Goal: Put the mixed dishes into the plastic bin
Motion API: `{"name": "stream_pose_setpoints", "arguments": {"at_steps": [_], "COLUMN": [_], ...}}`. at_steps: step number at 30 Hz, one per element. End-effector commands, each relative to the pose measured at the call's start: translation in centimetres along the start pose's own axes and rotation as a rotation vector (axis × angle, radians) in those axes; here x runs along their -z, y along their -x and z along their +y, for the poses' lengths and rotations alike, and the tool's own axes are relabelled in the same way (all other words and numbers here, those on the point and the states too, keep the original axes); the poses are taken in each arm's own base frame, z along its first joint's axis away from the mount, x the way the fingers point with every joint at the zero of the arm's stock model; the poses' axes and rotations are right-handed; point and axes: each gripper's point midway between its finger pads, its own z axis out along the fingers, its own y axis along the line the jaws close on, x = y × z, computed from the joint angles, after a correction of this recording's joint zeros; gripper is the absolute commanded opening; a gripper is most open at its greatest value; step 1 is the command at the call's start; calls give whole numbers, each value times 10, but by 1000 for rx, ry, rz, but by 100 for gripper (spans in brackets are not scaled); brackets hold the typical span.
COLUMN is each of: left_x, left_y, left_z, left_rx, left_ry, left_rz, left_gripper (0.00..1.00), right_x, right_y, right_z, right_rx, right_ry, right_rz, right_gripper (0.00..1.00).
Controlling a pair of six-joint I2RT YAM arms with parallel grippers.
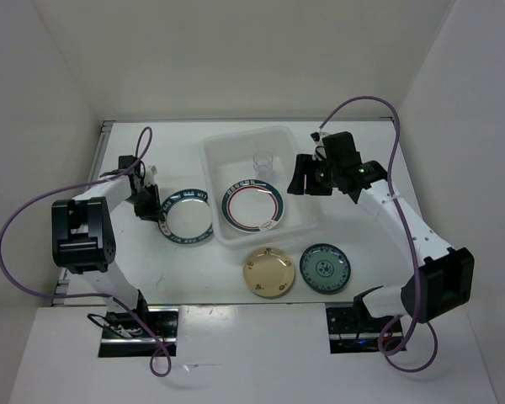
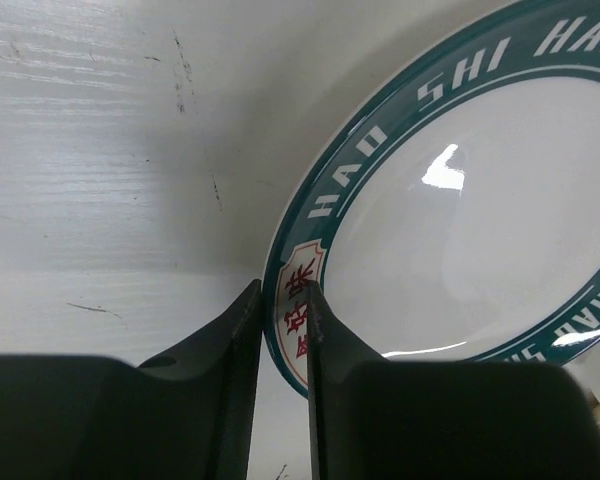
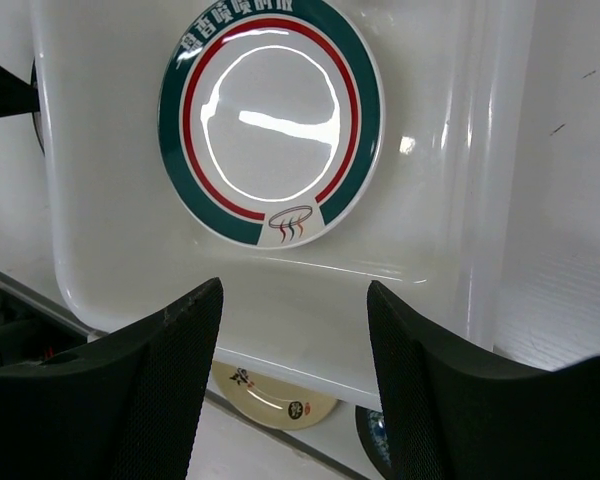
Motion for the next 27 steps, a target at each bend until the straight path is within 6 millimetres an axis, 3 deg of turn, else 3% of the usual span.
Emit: {"name": "stream_pose_setpoints", "arguments": {"at_steps": [1, 3, 6, 11, 16, 20, 23, 27], "left_x": [-2, -5, -11, -6, 40, 65, 63, 59], "left_y": [0, 0, -1, 3, 37, 51, 47, 38], "left_z": [3, 4, 3, 10, 23, 12, 1, 1], "left_rx": [-12, -12, 2, 27, 86, 100, 111, 127], "left_ry": [1, 1, -7, 29, 35, -46, -110, -110], "left_rz": [-3, -3, 10, -5, -175, -268, -266, -250], "left_gripper": [24, 21, 0, 0, 0, 0, 0, 0], "right_x": [1, 1, -5, -6, -6, -6, -9, -6], "right_y": [8, 8, 6, 8, 8, 8, 6, 7], "right_z": [-3, -3, -7, -7, -7, -6, -6, -3], "right_rx": [7, 7, 3, 3, 3, -7, -9, -6], "right_ry": [-15, -15, -30, -30, -30, -30, -25, -12], "right_rz": [-28, -28, -14, -14, -14, -14, -3, -9], "right_gripper": [65, 65, 65, 65, 65, 65, 65, 65]}}
